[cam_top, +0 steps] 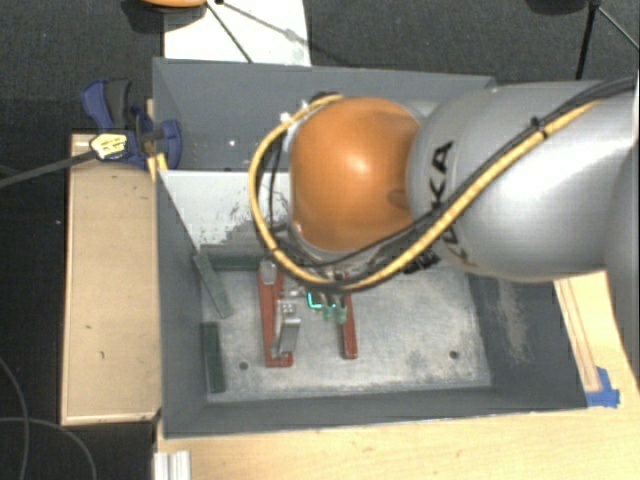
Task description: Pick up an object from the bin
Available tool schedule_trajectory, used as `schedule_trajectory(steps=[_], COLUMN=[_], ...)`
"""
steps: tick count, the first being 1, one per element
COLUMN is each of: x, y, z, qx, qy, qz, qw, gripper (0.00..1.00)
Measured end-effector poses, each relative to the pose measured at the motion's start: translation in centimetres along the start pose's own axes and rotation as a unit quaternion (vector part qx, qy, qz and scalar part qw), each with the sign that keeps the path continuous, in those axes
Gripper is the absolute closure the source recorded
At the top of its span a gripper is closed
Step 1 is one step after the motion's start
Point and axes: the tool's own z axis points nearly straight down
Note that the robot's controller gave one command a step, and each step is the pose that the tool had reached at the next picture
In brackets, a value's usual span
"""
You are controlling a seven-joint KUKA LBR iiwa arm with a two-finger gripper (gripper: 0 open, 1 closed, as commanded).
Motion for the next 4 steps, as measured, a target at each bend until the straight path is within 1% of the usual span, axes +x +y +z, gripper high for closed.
schedule_trajectory(steps=[1, 2, 3, 4], x=[-0.2, -2.5, -5.1, -4.8], y=[-0.1, 1.2, 3.0, -1.9], z=[-0.4, 2.9, 9.0, 10.6], qx=[-0.001, -0.002, -0.001, -0.001], qy=[-0.0040, -0.0084, -0.0058, -0.0032], qz=[0.002, -0.018, -0.077, -0.071], qw=[1.0000, 0.9998, 0.9970, 0.9975], gripper=[0.00, 0.00, 0.00, 0.00])
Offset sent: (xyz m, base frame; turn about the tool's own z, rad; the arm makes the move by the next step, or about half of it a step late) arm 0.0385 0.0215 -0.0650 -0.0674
